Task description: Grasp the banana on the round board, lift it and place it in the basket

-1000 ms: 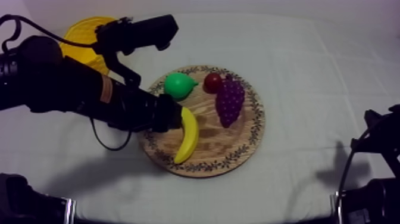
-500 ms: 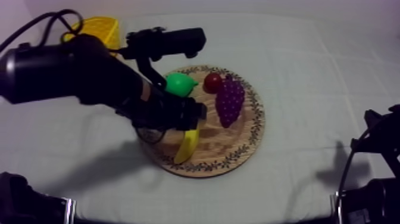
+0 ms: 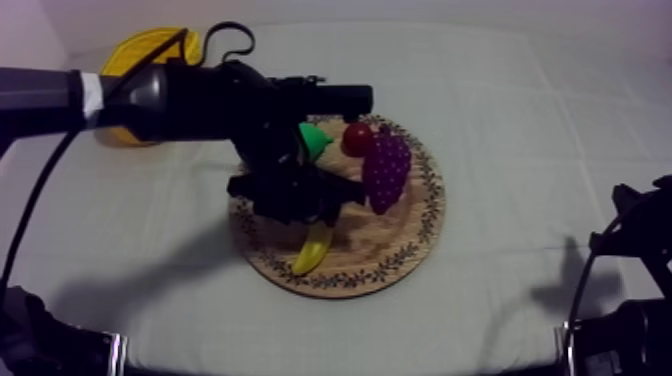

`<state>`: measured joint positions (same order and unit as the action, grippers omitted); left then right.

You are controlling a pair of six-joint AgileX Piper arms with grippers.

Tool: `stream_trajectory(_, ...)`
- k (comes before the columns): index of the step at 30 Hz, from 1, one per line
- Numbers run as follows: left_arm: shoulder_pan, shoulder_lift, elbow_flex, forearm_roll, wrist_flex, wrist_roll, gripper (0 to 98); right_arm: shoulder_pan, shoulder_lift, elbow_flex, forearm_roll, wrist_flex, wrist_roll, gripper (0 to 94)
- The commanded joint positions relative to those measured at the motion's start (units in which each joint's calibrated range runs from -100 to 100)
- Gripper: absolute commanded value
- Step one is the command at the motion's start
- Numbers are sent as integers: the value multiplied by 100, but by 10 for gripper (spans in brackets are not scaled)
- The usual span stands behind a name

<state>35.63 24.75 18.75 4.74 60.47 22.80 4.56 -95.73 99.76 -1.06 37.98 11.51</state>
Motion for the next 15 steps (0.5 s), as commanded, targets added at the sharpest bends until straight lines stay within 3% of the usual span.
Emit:
stream_trajectory(1,-7,189,-108,34,61,-47,562,-1,-2,2,1,0,-1,3)
stream_trajectory(9,-25,524,-420,118,209,-313,536,-4,-2,2,1,0,-1,3)
stream_trajectory(15,-33,661,-404,148,213,-615,421,-5,-2,2,1,0,-1,3)
